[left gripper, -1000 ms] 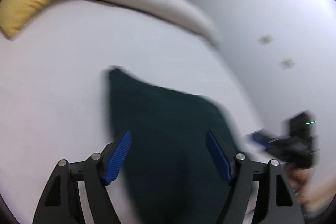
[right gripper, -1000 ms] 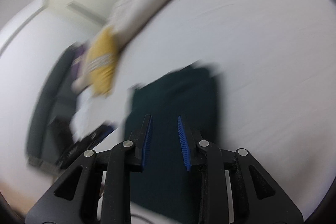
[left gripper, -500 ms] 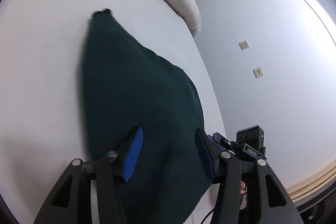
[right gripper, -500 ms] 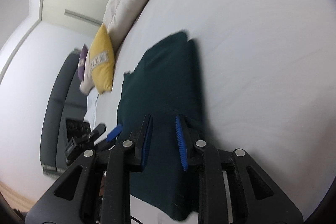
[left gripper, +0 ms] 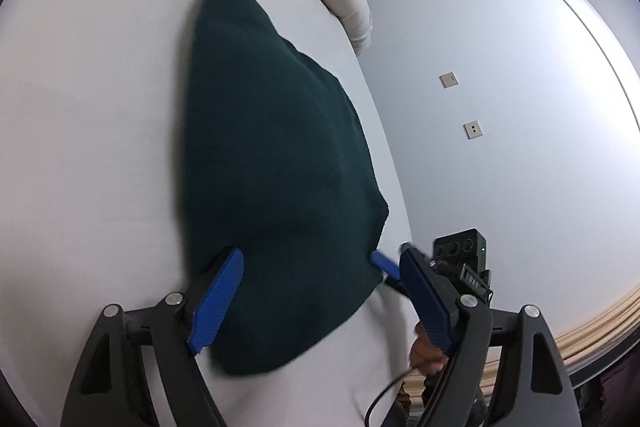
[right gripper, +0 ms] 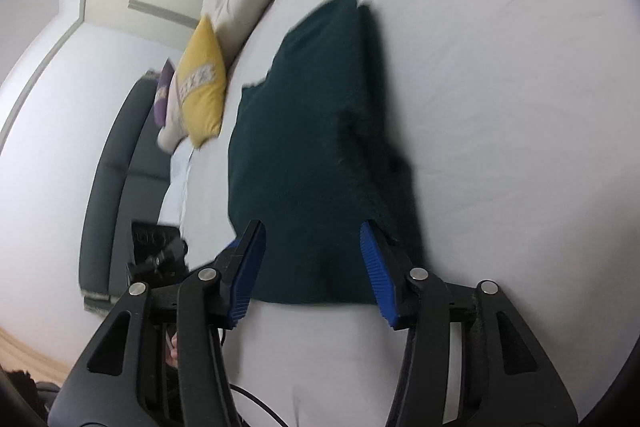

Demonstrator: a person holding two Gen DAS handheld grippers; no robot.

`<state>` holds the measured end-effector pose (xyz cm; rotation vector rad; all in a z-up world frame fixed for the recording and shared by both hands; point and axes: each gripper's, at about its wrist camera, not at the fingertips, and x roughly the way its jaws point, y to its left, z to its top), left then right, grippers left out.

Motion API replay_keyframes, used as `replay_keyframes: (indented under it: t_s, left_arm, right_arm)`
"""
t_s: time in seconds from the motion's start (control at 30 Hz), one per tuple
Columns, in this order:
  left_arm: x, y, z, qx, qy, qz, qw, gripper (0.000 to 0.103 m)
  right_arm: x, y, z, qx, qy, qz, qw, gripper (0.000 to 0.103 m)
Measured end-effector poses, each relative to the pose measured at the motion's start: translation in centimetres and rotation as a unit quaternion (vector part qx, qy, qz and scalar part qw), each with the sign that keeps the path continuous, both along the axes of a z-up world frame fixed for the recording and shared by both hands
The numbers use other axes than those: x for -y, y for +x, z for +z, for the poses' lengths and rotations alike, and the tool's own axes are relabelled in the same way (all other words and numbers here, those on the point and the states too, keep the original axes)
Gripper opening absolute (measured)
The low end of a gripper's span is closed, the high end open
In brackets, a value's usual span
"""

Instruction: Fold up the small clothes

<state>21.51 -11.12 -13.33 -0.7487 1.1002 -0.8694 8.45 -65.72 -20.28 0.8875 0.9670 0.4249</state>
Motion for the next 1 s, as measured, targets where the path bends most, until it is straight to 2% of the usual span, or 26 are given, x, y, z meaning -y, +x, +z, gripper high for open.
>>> replay_keyframes:
  t_s: [0.1, 0.13, 0.23, 0.4, 0.5, 0.53, 0.57, 0.6, 0.63, 0.67, 0.73, 0.8, 0.9, 1.0]
  left_arm:
    - [-3.2, 0.6, 0.8, 0.01, 0.011, 0.031, 0.9994, 0.09]
    - [-4.1, 1.2, 0.6, 0.006, 0.014, 0.047, 0.9988, 0.093]
    - [-4.9, 3.3, -0.1, -0.013, 0.027, 0.071, 0.997, 0.093]
    - [-0.5, 6.7, 0.3, -0.015, 0.061, 0.039, 0.9973, 0.093]
    - [1.1, 8.1, -0.6, -0.035, 0.082, 0.021, 0.9958, 0.092]
    - [1.8, 8.5, -0.9, -0.037, 0.095, 0.021, 0.9945, 0.087]
    - [2.2, 8.8, -0.9, -0.035, 0.108, 0.023, 0.9932, 0.077]
    - [2.4, 8.8, -0.8, -0.033, 0.127, 0.03, 0.9909, 0.071]
    - [2.6, 8.8, -0.6, -0.03, 0.143, 0.033, 0.9887, 0.059]
    - [2.8, 8.8, -0.6, -0.028, 0.148, 0.031, 0.988, 0.053]
    - [3.0, 8.8, -0.5, -0.028, 0.16, 0.033, 0.9862, 0.049]
    - [3.2, 8.6, -0.1, -0.026, 0.169, 0.034, 0.9846, 0.043]
    - [2.8, 7.4, 1.0, -0.01, 0.191, 0.034, 0.981, 0.037]
    - [1.9, 5.6, 3.0, 0.01, 0.21, 0.035, 0.9771, 0.036]
  right_arm:
    - [2.3, -0.8, 1.7, 0.01, -0.043, -0.033, 0.998, 0.058]
    - [3.1, -0.7, 2.0, 0.011, -0.05, -0.043, 0.998, 0.059]
    - [3.7, 1.3, 2.2, 0.002, -0.055, -0.042, 0.998, 0.059]
    - [2.3, 7.5, 0.6, -0.032, -0.043, -0.014, 0.998, 0.059]
    - [0.2, 11.3, -1.1, -0.055, -0.047, 0.007, 0.997, 0.058]
    - [-0.5, 12.2, -1.3, -0.054, -0.055, 0.01, 0.997, 0.058]
    - [-1.1, 13.1, -1.4, -0.051, -0.063, 0.013, 0.997, 0.057]
    - [-1.6, 13.7, -1.2, -0.05, -0.085, 0.018, 0.995, 0.045]
    - [-2.1, 14.2, -1.2, -0.053, -0.106, 0.02, 0.993, 0.041]
    - [-2.6, 14.3, -1.0, -0.053, -0.124, 0.023, 0.991, 0.037]
    - [-3.3, 14.2, -0.4, -0.052, -0.156, 0.019, 0.986, 0.03]
    - [-4.7, 13.7, 1.0, -0.046, -0.207, 0.017, 0.977, 0.023]
    - [-6.8, 12.2, 3.5, -0.035, -0.274, 0.016, 0.961, 0.021]
    - [-8.5, 10.9, 6.5, -0.018, -0.281, 0.012, 0.96, 0.02]
